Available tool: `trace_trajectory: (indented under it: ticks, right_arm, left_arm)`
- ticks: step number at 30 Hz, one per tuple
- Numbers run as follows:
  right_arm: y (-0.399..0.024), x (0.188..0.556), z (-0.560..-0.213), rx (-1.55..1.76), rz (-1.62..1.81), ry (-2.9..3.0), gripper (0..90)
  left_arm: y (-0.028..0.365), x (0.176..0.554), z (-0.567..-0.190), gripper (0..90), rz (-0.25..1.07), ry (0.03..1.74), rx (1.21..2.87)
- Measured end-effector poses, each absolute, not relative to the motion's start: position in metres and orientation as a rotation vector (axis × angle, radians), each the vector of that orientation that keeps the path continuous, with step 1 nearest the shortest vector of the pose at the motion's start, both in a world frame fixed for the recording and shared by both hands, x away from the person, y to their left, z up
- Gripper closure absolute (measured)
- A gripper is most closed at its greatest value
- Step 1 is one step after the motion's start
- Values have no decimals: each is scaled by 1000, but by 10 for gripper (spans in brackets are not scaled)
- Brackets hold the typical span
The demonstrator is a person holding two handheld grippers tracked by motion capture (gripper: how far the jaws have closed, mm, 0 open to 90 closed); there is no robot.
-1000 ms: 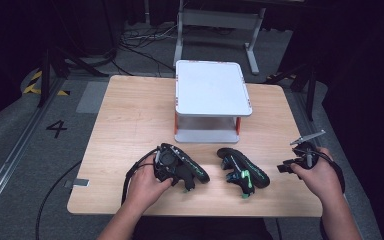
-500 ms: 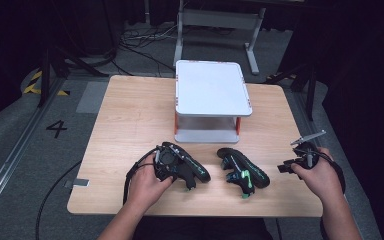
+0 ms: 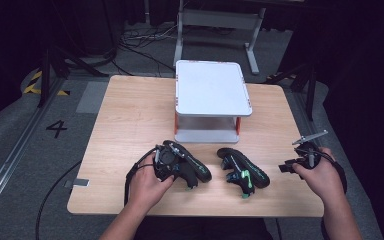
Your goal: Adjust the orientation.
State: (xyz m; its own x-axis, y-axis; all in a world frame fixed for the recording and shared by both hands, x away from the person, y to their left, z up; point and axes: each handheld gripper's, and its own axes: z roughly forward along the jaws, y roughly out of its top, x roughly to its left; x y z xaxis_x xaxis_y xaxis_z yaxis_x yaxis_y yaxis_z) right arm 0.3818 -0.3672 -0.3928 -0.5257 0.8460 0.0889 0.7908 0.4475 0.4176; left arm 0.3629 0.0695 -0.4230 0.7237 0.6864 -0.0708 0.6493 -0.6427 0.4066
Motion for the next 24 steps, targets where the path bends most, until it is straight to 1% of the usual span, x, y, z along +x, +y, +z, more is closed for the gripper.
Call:
trace_trajectory:
  ticks: [5, 7, 12, 16, 21, 22, 24]
  right_arm:
    - [-368, 381, -392, 1451, 630, 2553, 619]
    - [-368, 381, -392, 1452, 629, 2554, 619]
    - [-368, 382, -393, 1455, 626, 2552, 618]
    - [-366, 382, -395, 1455, 614, 2565, 617]
    - [-366, 380, -394, 1451, 616, 2562, 614]
    - [-367, 380, -394, 1461, 617, 2553, 612]
    - [-368, 379, -394, 1460, 617, 2553, 612]
  left_arm:
    - [75, 360, -411, 726, 117, 1038, 2515]
    - [83, 356, -397, 742, 115, 1059, 2525]
    - [95, 350, -378, 769, 147, 1105, 2546]
    - [94, 345, -372, 779, 97, 1110, 2579]
    - [88, 347, -373, 779, 111, 1130, 2599]
    - [85, 350, -376, 779, 85, 1104, 2596]
    - [83, 351, -376, 781, 75, 1100, 2594]
